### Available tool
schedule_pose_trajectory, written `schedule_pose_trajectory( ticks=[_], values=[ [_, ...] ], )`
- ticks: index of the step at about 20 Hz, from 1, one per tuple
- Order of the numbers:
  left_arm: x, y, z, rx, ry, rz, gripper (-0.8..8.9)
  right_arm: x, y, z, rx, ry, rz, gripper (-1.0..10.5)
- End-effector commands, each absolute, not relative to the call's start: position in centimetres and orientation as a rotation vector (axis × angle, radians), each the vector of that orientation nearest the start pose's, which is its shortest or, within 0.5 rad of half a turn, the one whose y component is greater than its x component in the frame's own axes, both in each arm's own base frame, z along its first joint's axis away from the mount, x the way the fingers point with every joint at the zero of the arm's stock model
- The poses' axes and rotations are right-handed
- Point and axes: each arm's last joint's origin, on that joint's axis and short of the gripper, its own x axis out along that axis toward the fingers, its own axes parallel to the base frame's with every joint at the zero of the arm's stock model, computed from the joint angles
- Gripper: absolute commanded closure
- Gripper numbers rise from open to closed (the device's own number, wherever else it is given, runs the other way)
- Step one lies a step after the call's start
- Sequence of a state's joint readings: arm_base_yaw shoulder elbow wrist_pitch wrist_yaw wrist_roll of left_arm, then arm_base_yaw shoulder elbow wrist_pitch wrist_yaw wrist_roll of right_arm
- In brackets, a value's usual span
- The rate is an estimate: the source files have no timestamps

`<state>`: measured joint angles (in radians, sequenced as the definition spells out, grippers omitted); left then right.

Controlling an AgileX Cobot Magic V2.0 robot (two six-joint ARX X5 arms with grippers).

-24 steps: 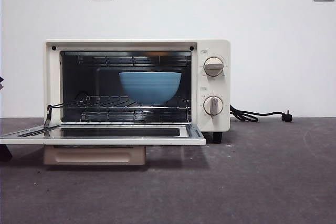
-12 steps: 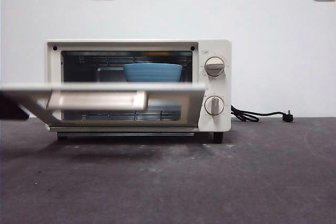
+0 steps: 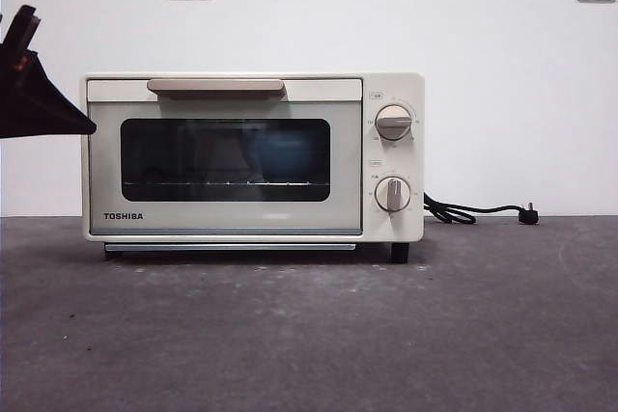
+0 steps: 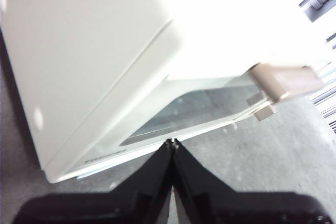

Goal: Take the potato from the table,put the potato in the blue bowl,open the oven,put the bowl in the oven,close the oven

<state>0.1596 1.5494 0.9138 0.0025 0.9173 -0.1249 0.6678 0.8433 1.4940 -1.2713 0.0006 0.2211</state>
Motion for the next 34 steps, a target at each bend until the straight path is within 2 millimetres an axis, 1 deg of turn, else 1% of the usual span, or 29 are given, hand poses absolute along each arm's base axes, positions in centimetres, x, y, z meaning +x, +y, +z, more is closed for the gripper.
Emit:
schedule_pose_trajectory(
  ticks=[1,4,9,14,16,19,23,29,32,34],
  values=[
    [30.9,2.3,22.8,-0.441,0.603,-0.699,8.21,6.4,5.1,44.1,0.009,0.661,0.573,7.3],
    [30.1,1.9,24.1,-0.412,0.596,-0.665,8.21,6.5,5.2,44.1,0.008,0.663,0.574,7.3],
    [27.2,0.5,27.2,-0.291,0.57,-0.6,8.21,6.8,5.4,44.0,-0.003,0.672,0.577,7.3],
    [23.0,-0.9,30.4,-0.221,0.54,-0.581,8.21,7.2,5.7,43.9,-0.029,0.687,0.58,7.3],
    [21.3,-1.4,31.4,-0.189,0.53,-0.575,8.21,7.5,5.9,43.8,-0.048,0.695,0.589,7.3],
    [18.5,-1.9,32.5,-0.16,0.524,-0.548,8.21,7.8,6.4,43.6,-0.061,0.718,0.645,7.3],
    [14.8,-2.2,33.3,-0.138,0.536,-0.526,8.21,8.4,7.1,43.4,-0.079,0.747,0.719,7.3],
    [10.3,-1.9,33.5,-0.122,0.56,-0.48,8.22,9.1,7.9,43.0,-0.098,0.799,0.774,7.3],
    [8.8,-1.8,33.4,-0.119,0.571,-0.459,8.22,9.4,8.1,42.8,-0.109,0.814,0.773,7.3],
    [8.4,-1.7,33.3,-0.119,0.574,-0.459,8.22,9.4,8.1,42.8,-0.114,0.813,0.776,7.3]
  ],
)
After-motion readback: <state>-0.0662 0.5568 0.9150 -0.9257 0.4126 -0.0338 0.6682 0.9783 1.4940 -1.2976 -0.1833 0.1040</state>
